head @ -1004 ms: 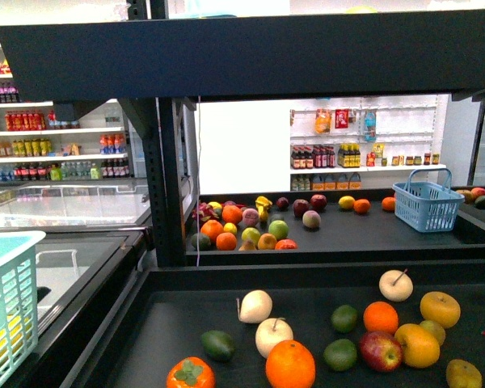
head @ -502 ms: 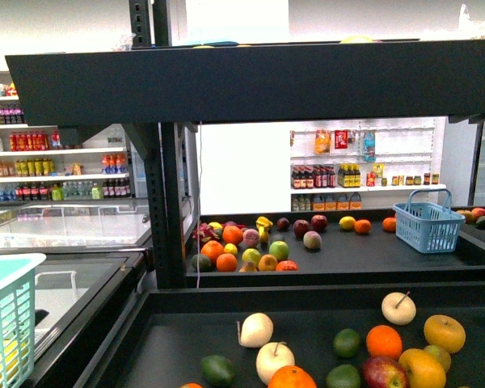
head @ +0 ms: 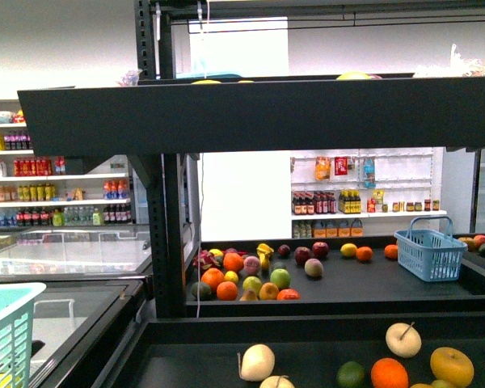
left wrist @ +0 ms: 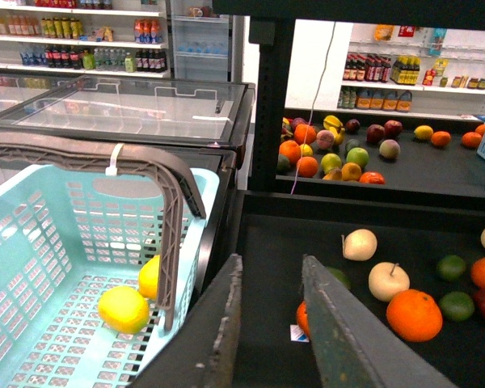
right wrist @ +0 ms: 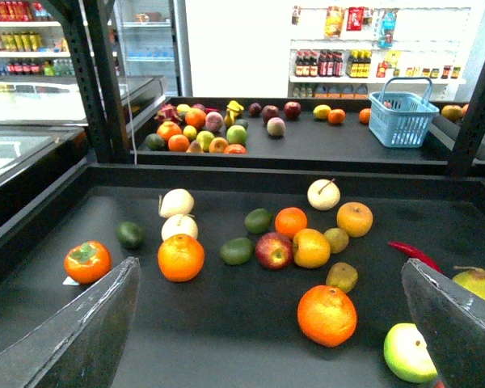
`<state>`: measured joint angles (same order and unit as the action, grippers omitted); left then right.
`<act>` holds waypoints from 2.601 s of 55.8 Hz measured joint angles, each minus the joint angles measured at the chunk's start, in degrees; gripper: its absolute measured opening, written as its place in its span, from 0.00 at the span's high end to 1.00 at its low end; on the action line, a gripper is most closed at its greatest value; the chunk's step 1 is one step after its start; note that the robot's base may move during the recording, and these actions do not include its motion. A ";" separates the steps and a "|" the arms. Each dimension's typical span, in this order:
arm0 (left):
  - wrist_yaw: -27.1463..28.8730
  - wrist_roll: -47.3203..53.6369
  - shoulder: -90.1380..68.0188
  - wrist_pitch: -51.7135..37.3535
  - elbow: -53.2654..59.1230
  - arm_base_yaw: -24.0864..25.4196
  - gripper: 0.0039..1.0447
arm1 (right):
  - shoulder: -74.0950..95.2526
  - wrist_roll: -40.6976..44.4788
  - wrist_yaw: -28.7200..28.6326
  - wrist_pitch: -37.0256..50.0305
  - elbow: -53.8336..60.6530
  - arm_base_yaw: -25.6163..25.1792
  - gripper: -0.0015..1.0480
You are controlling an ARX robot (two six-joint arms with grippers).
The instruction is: Pick lemon from shelf
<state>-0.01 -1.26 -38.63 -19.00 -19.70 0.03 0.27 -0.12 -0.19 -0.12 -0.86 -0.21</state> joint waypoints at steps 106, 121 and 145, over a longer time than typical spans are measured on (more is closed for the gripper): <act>0.02 0.66 38.27 18.91 18.95 0.00 0.16 | 0.00 0.00 0.00 0.00 0.00 0.00 0.07; 0.02 0.76 38.27 18.91 18.95 0.00 0.08 | 0.00 0.00 0.00 0.00 0.00 0.00 0.07; 0.04 0.76 38.27 18.91 18.95 0.00 0.08 | 0.00 0.00 0.00 0.00 0.00 0.00 0.07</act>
<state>0.03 -0.49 -0.36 -0.10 -0.75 0.03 0.27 -0.12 -0.19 -0.12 -0.86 -0.21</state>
